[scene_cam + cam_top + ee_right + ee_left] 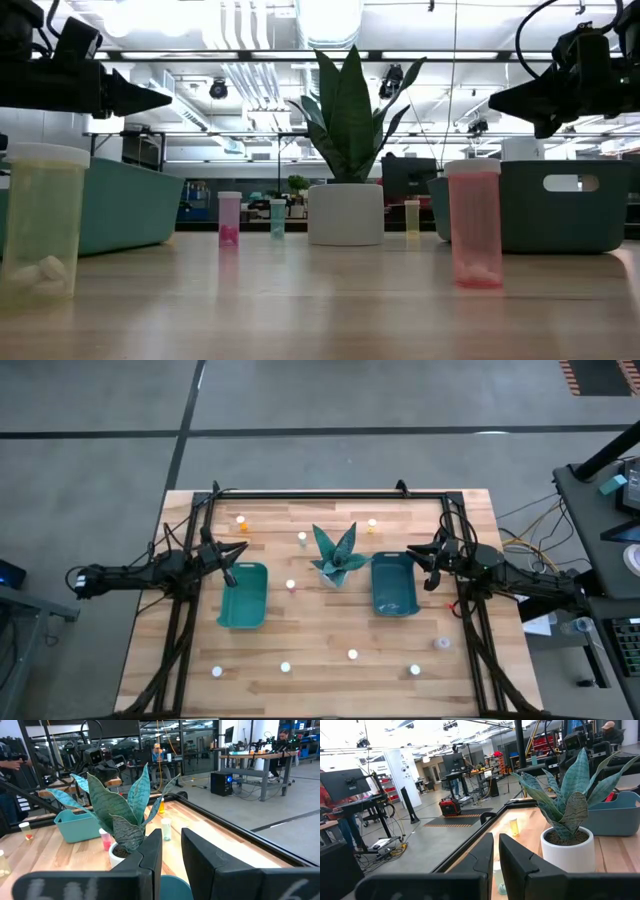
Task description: Pick and place medicine bottles into bin by pill shape (circle, oval)
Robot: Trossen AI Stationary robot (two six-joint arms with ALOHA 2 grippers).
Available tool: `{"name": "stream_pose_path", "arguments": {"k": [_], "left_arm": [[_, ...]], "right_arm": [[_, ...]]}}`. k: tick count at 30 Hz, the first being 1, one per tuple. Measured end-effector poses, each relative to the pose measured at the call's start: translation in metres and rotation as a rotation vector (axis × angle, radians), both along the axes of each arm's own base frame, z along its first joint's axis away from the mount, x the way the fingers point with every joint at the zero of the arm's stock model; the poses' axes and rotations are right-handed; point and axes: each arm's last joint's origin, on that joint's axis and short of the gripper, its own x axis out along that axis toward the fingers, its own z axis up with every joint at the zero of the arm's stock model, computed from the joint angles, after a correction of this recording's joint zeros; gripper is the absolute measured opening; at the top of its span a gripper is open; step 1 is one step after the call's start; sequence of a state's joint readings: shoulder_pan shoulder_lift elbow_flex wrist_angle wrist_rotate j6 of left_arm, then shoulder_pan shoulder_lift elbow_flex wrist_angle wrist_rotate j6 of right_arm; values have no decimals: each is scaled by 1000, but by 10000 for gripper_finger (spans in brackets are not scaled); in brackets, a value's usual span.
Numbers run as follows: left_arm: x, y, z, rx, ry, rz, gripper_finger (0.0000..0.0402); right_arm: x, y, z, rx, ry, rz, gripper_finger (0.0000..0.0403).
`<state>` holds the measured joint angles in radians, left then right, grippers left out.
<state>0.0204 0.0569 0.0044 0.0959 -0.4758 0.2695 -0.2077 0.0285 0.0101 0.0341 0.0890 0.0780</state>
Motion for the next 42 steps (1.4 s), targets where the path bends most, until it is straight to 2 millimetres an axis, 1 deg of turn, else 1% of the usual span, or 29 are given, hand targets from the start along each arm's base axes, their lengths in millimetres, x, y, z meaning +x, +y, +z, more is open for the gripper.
{"name": "stream_pose_path", "arguments": {"k": [22,23,27,29,33,35,36,40,42], "left_arm": [[0,0,0,0,0,0,13],[0,0,0,0,0,0,13],[0,0,0,0,0,0,13],[0,0,0,0,0,0,13],[0,0,0,0,0,-1,13],[0,0,0,0,0,0,13],[0,0,0,0,-1,0,13],[0,0,0,0,0,0,13],[0,0,0,0,-1,0,13]], "right_arm": [[0,0,0,0,0,0,63],[0,0,0,-10,3,-1,63],[0,0,0,-153,47,-3,63],[0,0,0,-197,60,-4,63],[0,0,0,-195,59,-4,63],[0,0,1,-137,37,-13,63],[0,0,1,-76,15,-15,63],[0,0,0,383,-121,1,63],[0,0,0,545,-172,0,63]]}}
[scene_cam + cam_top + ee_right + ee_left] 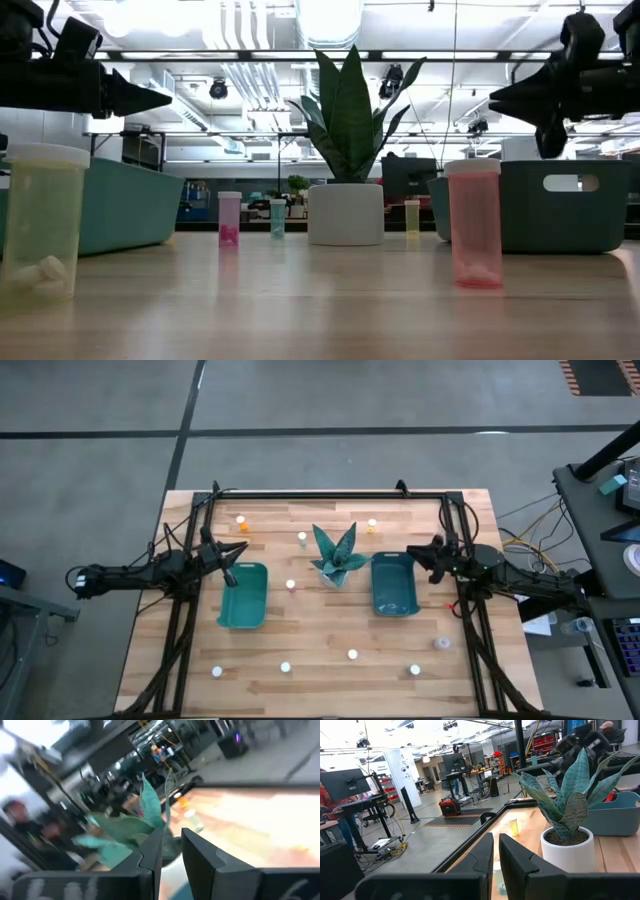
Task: Pick and place medicine bottles into bin by pill shape (circle, oval)
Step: Put the top yellow tablet bottle into the blue bin
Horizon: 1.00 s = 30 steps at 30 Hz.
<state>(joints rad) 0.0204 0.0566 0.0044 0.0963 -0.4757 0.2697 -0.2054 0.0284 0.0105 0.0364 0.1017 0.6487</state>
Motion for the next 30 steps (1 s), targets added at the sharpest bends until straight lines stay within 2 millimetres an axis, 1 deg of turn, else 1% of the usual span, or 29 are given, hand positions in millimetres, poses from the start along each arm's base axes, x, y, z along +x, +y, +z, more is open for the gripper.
{"name": "stream_pose_path", "arguments": {"k": [2,5,7,9,12,14,17,19,23,27,30], "left_arm": [[0,0,0,0,0,0,13],[0,0,0,-5,-2,-1,13],[0,0,0,-77,-41,-9,13],[0,-1,0,-247,-128,-37,13],[1,-2,0,-620,-313,-90,13],[1,-1,2,-688,-376,-84,13],[0,-1,7,-670,-418,-99,13],[-1,-1,11,-626,-446,-95,13],[-2,-1,18,-547,-480,-98,13],[-4,0,23,-539,-545,-97,13],[-7,2,29,-543,-633,-42,13]], "right_arm": [[0,0,0,72,-25,-2,63],[0,0,2,74,-41,-4,63],[0,0,2,66,-42,-3,63],[0,0,2,66,-41,-4,63],[0,0,2,28,-35,-5,63],[0,0,3,-8,-26,-7,63],[0,-1,3,-33,-17,-36,63],[-1,-2,3,-36,-15,-62,63],[-1,-3,3,-95,7,-127,63],[-2,-4,8,-155,-26,-144,63],[-3,-3,13,-182,-42,-147,63]]}}
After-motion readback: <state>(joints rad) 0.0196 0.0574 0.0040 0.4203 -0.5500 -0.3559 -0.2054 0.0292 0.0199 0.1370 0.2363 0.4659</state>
